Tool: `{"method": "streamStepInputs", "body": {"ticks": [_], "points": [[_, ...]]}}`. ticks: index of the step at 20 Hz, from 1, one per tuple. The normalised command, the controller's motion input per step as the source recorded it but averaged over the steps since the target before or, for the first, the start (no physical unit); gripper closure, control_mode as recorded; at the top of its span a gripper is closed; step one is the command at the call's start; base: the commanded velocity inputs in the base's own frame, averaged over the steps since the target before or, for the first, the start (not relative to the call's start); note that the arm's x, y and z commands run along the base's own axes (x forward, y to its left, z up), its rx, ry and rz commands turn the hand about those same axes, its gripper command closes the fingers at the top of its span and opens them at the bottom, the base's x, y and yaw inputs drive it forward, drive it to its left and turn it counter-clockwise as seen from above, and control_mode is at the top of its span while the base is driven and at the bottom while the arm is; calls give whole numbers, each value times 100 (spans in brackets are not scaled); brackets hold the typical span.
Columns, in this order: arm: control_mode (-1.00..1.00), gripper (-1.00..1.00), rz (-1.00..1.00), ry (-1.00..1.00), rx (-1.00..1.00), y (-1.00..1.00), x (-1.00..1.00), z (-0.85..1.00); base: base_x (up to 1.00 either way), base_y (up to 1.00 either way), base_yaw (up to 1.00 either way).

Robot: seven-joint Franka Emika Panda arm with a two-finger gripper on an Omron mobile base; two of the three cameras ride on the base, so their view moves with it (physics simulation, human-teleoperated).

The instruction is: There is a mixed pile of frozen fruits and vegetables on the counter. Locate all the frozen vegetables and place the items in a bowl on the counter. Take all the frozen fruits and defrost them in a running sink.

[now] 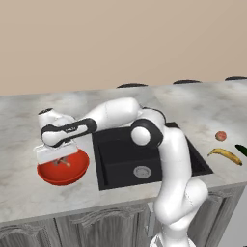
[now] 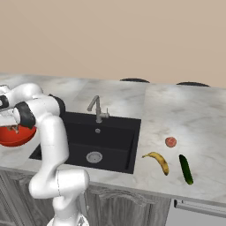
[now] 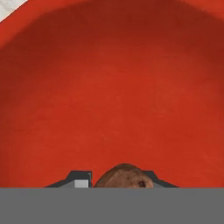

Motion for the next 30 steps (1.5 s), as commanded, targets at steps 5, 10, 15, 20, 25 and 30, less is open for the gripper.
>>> {"method": "streamStepInputs", "body": {"ticks": [5, 10, 15, 20, 25, 30], "points": [[-100, 100, -4, -7, 1, -6, -12, -37, 0, 0, 0], [-100, 100, 0, -5, 0, -16, -1, -37, 0, 0, 0], [-100, -100, -1, -1, 0, 1, 0, -9, 0, 0, 0], [-100, -100, 0, 0, 0, 0, 0, 0, 0, 0, 0], [-100, -100, -6, -1, -2, 0, -5, 27, 0, 0, 0], [-100, -100, -5, -6, 1, -8, -30, 59, 0, 0, 0]]}}
